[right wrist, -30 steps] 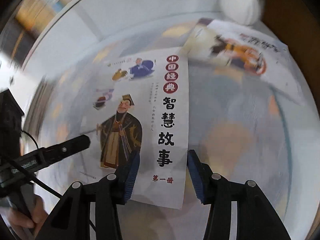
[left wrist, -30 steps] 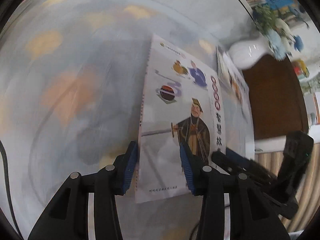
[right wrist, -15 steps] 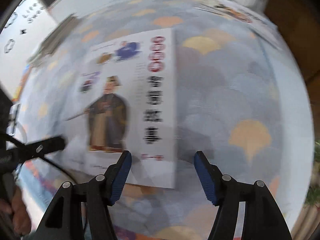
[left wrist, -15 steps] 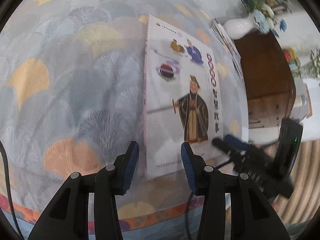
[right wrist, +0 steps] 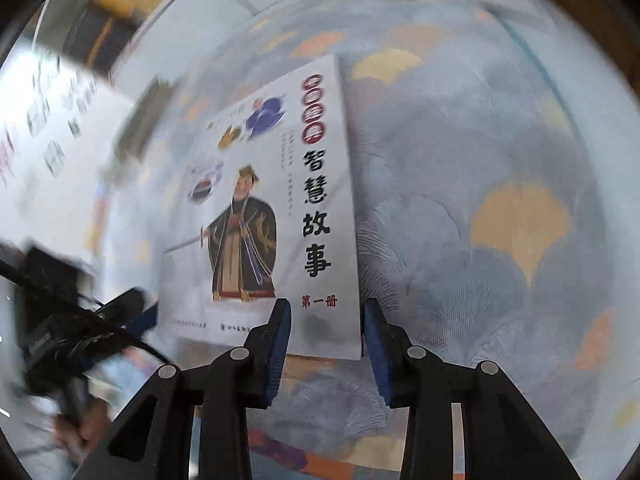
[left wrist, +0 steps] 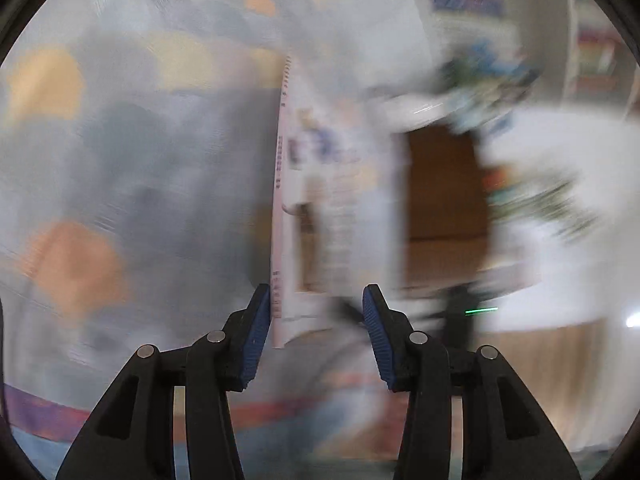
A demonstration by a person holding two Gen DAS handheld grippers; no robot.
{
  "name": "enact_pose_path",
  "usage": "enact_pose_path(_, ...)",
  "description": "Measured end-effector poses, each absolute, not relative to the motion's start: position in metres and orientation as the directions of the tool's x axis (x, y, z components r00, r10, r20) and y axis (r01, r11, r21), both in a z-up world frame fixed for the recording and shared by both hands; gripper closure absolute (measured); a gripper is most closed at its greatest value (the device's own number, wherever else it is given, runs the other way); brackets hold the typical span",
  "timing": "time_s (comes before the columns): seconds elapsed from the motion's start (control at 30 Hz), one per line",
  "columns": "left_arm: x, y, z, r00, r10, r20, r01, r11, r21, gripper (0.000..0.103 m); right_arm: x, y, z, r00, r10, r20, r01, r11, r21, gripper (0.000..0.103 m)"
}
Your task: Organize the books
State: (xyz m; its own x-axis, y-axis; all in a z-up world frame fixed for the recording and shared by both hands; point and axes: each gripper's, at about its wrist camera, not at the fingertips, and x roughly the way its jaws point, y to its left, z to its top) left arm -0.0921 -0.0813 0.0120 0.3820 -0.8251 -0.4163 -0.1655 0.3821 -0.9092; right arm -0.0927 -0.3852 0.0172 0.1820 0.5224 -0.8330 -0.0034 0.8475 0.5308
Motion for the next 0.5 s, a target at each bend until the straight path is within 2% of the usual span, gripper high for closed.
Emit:
enact_pose_path(0.03, -0.091, -0.082, 0.013, 0.392, -0.841, -0.373, -0.162, 0.336, -0.928, 0.061, -0.092, -0.396, 0.013, 0.181, 0.568, -0.803, 0.036, 0.812, 0.583, 0.066)
enact_pose_path(0.07, -0.089, -0.086, 0.016, 0.393, -0.84, -0.374, -0.153, 0.342, -0.927, 0.061, -0.092, -0.405, 0.009, 0.183, 0.605, -0.775, 0.069, 0.778, 0.624, 0.066)
enact_pose_path(0.13, -0.083, -0.096, 0.019, 0.386, -0.799, -0.461, -0.127, 0.449, -0.885, 0.062, -0.098, -0.412, 0.007, 0.187, 0.622, -0.76, 0.083, 0.761, 0.643, 0.066)
enact_pose_path(0.2, -0.078, -0.105, 0.016, 0.36, -0.754, -0.549, -0.126, 0.544, -0.829, 0.07, -0.104, -0.409, 0.01, 0.19, 0.6, -0.777, 0.053, 0.784, 0.618, 0.066)
enact_pose_path(0.23, -0.075, -0.109, 0.013, 0.341, -0.739, -0.581, -0.129, 0.576, -0.807, 0.077, -0.104, -0.404, 0.012, 0.191, 0.589, -0.785, 0.04, 0.795, 0.606, 0.066)
enact_pose_path(0.33, -0.068, -0.125, 0.006, 0.311, -0.708, -0.634, -0.119, 0.633, -0.765, 0.079, -0.106, -0.394, 0.014, 0.195, 0.558, -0.807, 0.006, 0.822, 0.57, 0.066)
enact_pose_path(0.5, -0.058, -0.138, 0.011, 0.308, -0.723, -0.619, -0.087, 0.626, -0.775, 0.079, -0.099, -0.387, 0.007, 0.192, 0.589, -0.785, 0.039, 0.795, 0.605, 0.067)
